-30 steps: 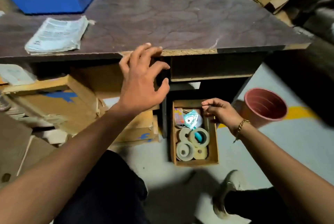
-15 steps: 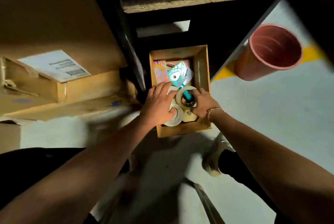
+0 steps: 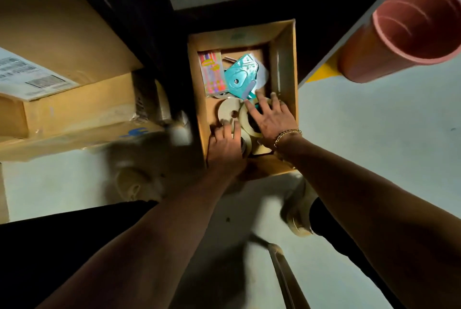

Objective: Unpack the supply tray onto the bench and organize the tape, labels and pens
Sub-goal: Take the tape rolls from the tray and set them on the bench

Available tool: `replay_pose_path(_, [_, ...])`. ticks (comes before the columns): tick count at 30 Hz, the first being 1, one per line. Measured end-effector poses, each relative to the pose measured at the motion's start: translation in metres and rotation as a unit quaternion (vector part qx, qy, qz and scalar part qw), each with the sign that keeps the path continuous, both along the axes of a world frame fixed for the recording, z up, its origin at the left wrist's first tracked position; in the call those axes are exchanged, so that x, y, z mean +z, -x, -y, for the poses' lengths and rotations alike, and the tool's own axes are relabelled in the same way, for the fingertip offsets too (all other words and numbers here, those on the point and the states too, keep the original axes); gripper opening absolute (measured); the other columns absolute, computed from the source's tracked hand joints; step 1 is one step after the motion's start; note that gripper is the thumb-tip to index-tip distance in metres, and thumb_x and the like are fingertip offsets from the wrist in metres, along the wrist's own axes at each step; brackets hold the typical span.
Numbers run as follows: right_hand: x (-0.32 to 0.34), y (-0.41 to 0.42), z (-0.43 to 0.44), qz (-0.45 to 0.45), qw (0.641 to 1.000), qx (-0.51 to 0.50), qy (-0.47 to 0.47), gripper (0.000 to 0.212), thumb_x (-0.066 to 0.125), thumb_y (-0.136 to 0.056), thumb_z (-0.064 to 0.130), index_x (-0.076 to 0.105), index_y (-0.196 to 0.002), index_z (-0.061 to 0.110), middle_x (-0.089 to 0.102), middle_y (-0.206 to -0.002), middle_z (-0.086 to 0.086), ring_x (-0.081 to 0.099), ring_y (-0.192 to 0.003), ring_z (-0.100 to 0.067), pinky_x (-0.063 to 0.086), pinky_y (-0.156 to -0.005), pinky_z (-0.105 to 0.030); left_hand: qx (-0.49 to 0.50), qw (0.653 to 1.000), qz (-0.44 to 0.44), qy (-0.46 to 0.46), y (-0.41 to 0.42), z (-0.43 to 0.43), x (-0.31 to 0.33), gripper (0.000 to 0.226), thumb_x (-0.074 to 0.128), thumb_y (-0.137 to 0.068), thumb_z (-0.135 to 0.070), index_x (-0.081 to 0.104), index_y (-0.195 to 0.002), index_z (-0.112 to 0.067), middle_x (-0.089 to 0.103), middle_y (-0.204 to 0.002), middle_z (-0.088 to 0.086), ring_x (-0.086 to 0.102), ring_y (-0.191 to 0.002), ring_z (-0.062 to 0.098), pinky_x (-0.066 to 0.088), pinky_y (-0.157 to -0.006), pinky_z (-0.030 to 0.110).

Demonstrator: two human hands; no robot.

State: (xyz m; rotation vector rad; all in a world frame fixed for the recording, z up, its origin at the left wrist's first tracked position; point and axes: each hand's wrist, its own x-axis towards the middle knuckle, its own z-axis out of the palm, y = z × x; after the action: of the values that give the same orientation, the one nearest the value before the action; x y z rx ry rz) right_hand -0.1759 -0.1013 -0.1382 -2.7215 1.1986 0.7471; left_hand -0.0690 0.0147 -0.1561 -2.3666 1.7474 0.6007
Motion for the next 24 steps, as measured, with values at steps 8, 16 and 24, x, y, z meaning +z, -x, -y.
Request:
replay_pose_path(8, [-0.010, -0.004, 0.007, 0.000, 1.000, 0.011, 0.011, 0.119, 0.080, -0.073, 0.040, -0.008, -0.152, 0.028, 0.013, -0.158, -0.019, 0.029, -0.137, -0.046, 0.036, -0.108, -0.052, 0.027, 0.999, 0.014, 0.041, 0.008, 0.004, -0.016, 0.088, 0.057, -0.079, -0.059, 0.031, -0.149, -0.011, 0.045, -0.140, 0.018, 0.049, -0.116, 0.037, 0.044, -0.095, 0.045])
replay_pose_path(16, [0.056, -0.007, 0.008, 0.062, 0.997, -0.040, 0.030, 0.135, 0.087, -0.053, 0.048, -0.003, -0.152, 0.027, 0.017, -0.157, -0.014, 0.034, -0.129, -0.041, 0.036, -0.107, -0.048, 0.031, 0.995, -0.041, 0.085, -0.012, 0.011, 0.043, 0.115, 0.072, -0.052, -0.063, 0.027, -0.146, -0.013, 0.039, -0.139, 0.010, 0.042, -0.124, 0.031, 0.037, -0.108, 0.042])
replay_pose_path(24, [0.192, 0.014, -0.029, 0.151, 0.982, -0.081, 0.084, 0.128, 0.071, -0.053, 0.067, 0.002, -0.154, 0.027, 0.024, -0.153, -0.014, 0.036, -0.122, -0.036, 0.040, -0.097, -0.044, 0.032, 0.987, -0.053, 0.151, -0.037, -0.014, 0.177, 0.122, 0.077, -0.047, -0.061, 0.021, -0.147, -0.019, 0.026, -0.143, 0.003, 0.033, -0.126, 0.029, 0.051, -0.092, 0.051])
